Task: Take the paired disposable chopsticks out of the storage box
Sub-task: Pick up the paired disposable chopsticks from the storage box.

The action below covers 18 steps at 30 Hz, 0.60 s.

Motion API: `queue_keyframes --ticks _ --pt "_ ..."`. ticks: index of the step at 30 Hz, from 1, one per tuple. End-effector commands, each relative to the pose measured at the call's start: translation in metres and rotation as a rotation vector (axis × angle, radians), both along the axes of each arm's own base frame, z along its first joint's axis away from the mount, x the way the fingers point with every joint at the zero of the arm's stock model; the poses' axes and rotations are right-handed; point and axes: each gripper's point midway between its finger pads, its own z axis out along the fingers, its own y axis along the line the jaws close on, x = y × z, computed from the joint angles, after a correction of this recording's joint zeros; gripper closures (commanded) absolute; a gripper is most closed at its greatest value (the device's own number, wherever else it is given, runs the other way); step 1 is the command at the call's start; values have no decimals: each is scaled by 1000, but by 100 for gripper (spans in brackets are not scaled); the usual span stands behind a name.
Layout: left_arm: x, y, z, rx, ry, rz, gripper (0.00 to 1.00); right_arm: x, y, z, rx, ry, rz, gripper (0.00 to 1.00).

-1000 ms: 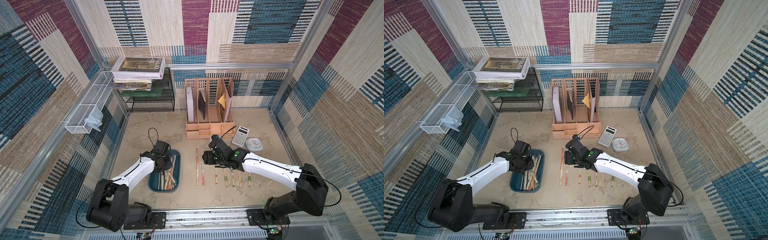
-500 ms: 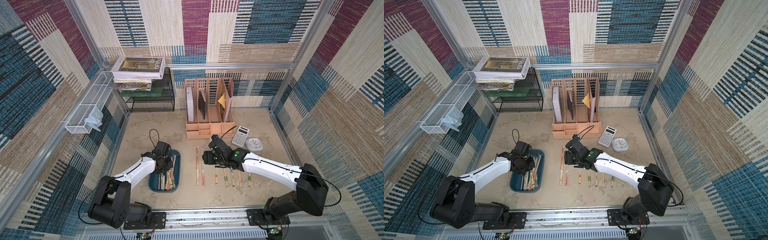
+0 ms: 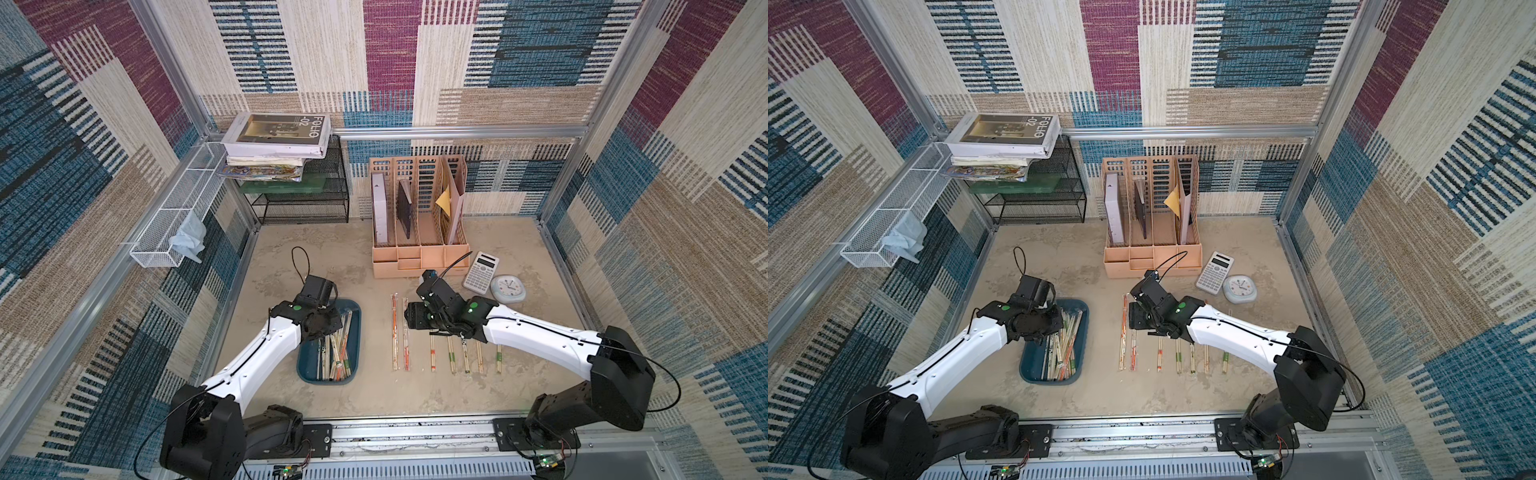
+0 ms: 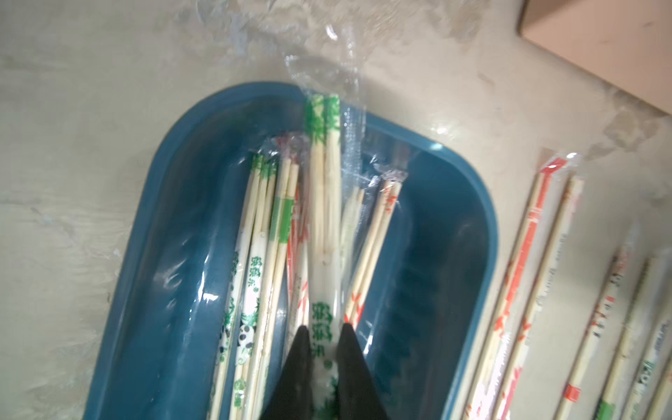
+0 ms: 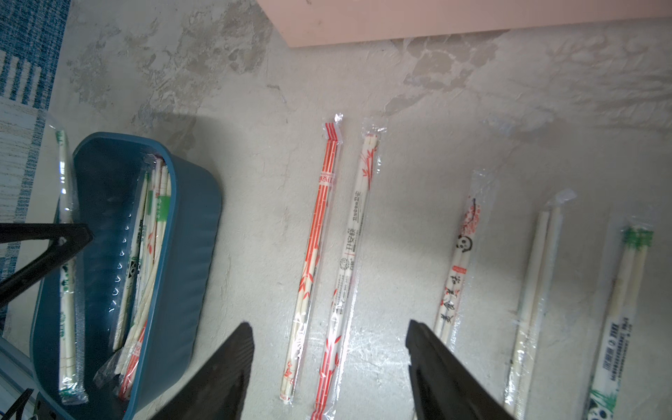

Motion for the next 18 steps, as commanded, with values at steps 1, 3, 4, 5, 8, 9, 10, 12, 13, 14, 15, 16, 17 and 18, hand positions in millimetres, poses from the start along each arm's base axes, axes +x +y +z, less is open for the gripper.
queue_keyframes --ticks 1,3,4,5,8,9,10,12,13,14,15,16,17,18 --pt "0 -19 17 -46 -24 -96 100 1 -3 -2 -15 -1 -6 30" --pt "2 -30 26 -54 -43 -133 100 3 -5 -3 -14 2 -12 30" --pt "3 -36 30 -56 -50 -153 100 4 -7 -4 -18 1 -15 30" --pt "4 -42 32 -57 -54 -173 100 5 -8 -3 -15 1 -18 30" --pt "4 -66 34 -31 -58 -255 100 8 -16 -3 -10 4 -33 30" --pt "4 -75 33 -18 -55 -285 100 9 -19 -4 -7 4 -41 30" --pt "5 -83 31 -3 -50 -309 100 9 -22 -4 -6 6 -46 30" --pt "5 -95 24 28 -31 -343 100 11 -28 -3 -4 4 -60 30" --pt "6 -100 19 47 -22 -357 100 11 -31 -2 -3 4 -65 30" --pt "6 -103 16 59 -14 -364 100 12 -34 -2 -3 3 -71 30" --pt "7 -107 10 70 1 -370 100 12 -38 -1 0 2 -78 30" --pt "8 -110 5 80 11 -375 100 12 -40 0 3 -1 -83 30" --pt "9 -113 1 93 19 -380 100 11 -43 -2 2 3 -87 30" --pt "10 -116 -4 100 24 -382 100 11 -45 -2 5 3 -93 30"
